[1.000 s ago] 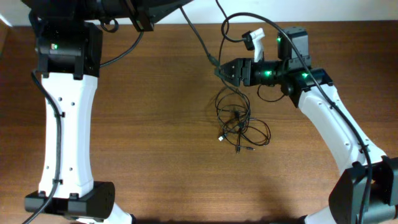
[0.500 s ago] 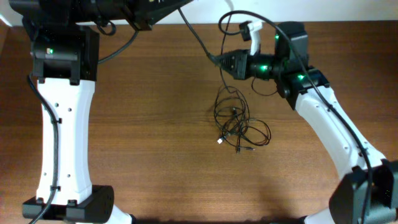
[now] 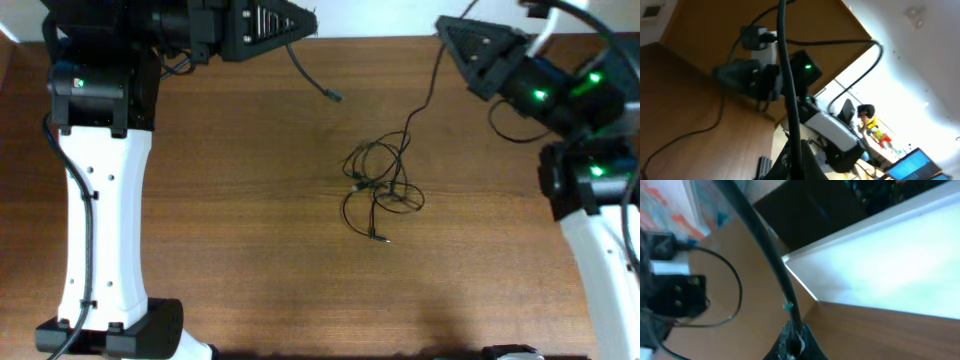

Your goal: Untangle cables

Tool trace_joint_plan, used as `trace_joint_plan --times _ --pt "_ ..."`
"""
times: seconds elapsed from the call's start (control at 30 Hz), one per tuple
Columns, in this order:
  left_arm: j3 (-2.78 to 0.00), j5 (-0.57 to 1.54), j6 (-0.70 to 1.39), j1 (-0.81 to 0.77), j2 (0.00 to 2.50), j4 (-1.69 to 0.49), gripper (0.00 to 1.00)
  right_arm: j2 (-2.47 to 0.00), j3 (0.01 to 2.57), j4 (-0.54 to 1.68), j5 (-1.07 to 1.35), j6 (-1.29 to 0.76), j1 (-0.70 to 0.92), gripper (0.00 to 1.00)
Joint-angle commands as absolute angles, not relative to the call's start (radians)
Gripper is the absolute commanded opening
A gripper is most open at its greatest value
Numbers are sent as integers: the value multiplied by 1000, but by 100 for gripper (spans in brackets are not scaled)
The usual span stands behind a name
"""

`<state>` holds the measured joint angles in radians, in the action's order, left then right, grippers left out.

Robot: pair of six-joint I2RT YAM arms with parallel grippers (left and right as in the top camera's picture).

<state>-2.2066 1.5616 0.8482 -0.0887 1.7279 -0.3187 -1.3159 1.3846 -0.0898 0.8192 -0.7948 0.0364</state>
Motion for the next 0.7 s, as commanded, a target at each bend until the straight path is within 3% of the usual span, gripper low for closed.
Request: trace_joint_plan --times 0.0,0.27,0.4,0.47,0.6,0.67 --pt "-2213 1547 694 -84 1760 -348 0 -1256 1394 -95 776 -847 26 4" --pt "-2213 1234 583 -84 1850 -498 0 -1248 1393 24 752 -816 27 4" --pt "-2213 564 374 -98 1853 -902 0 -1250 1393 257 622 -707 27 4" --pt "-2213 356 340 -115 1853 -1019 0 -1250 1393 284 623 -688 27 4" --pt "-2213 147 281 -149 1853 -1148 1 -1250 1393 159 653 -734 46 4" --pt "-2213 107 282 -157 1853 -1192 15 -1250 1393 22 657 -739 76 4"
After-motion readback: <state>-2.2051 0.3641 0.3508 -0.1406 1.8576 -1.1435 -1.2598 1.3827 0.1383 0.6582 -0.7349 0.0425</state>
